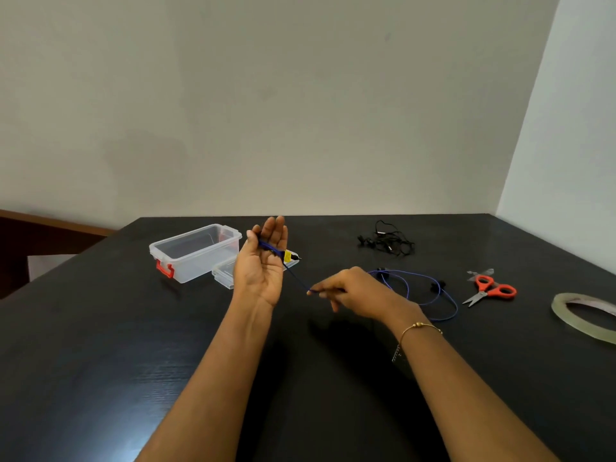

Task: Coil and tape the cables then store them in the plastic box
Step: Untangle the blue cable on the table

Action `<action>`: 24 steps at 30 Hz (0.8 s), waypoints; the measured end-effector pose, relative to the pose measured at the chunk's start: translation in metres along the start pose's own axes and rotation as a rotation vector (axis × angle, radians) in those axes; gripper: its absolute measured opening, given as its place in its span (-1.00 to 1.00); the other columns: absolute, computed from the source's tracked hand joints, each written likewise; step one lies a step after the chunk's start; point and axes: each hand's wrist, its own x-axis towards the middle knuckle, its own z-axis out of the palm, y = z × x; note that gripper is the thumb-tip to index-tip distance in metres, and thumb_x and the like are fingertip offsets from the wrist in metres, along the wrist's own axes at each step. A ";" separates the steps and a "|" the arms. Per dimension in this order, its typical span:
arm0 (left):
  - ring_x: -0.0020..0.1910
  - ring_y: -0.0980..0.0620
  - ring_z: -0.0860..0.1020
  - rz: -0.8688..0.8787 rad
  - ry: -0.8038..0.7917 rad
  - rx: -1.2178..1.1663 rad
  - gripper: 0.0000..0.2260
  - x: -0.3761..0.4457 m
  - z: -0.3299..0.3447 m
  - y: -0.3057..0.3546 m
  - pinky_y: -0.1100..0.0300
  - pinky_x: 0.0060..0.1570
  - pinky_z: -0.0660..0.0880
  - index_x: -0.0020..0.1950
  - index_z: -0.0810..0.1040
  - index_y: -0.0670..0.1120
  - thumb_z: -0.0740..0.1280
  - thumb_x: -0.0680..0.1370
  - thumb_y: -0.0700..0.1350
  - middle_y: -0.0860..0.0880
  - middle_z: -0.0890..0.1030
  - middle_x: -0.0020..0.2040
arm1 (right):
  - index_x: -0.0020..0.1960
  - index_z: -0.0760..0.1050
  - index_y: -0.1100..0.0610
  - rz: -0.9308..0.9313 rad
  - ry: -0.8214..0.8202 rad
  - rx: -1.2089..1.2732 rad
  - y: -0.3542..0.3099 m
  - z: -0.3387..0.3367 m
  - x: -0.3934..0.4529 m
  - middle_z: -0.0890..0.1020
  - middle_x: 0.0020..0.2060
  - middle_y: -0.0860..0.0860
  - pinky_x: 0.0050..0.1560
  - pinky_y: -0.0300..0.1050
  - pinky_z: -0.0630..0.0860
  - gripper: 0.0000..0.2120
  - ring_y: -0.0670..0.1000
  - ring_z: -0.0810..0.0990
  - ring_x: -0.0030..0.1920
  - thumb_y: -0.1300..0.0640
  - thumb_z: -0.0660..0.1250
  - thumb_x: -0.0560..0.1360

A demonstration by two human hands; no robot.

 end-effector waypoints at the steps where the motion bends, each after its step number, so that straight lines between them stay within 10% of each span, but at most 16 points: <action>1: -0.20 -0.05 0.66 0.023 0.013 0.040 -0.71 0.001 0.000 0.000 0.05 0.08 0.51 -0.15 0.43 -0.14 -0.01 0.66 -0.13 -0.11 0.68 -0.30 | 0.22 0.52 0.00 -0.008 -0.022 -0.003 -0.003 -0.001 0.000 0.62 -0.22 0.03 -0.23 -0.38 0.34 -0.73 -0.20 0.46 -0.36 0.15 0.20 0.57; 7: -0.03 0.03 0.60 0.188 0.011 0.672 -0.73 -0.001 -0.004 -0.007 0.14 0.19 0.45 -0.15 0.42 -0.10 0.00 0.65 -0.14 -0.13 0.62 -0.04 | 0.16 0.57 0.09 -0.132 0.137 -0.086 -0.020 -0.019 -0.010 0.66 0.03 0.02 0.06 -0.15 0.49 -0.76 -0.10 0.57 -0.08 0.11 0.28 0.53; 13: -0.26 0.30 0.55 0.158 -0.285 1.438 -0.77 -0.015 -0.006 -0.019 0.45 -0.22 0.46 -0.12 0.47 -0.09 0.07 0.64 -0.16 0.03 0.59 -0.20 | -0.04 0.62 0.18 -0.204 0.438 0.172 -0.016 -0.031 -0.016 0.55 -0.38 -0.09 -0.21 -0.31 0.46 -0.88 -0.17 0.50 -0.36 0.20 0.33 0.49; 24: -0.56 0.13 0.28 -0.375 -0.486 1.046 -0.67 -0.032 0.013 -0.025 0.24 -0.30 0.47 -0.21 0.44 -0.15 0.01 0.63 -0.05 0.08 0.27 -0.55 | -0.07 0.60 0.23 -0.087 0.657 0.469 0.004 -0.034 -0.013 0.53 -0.43 -0.04 -0.36 -0.45 0.37 -0.86 -0.26 0.46 -0.47 0.17 0.32 0.50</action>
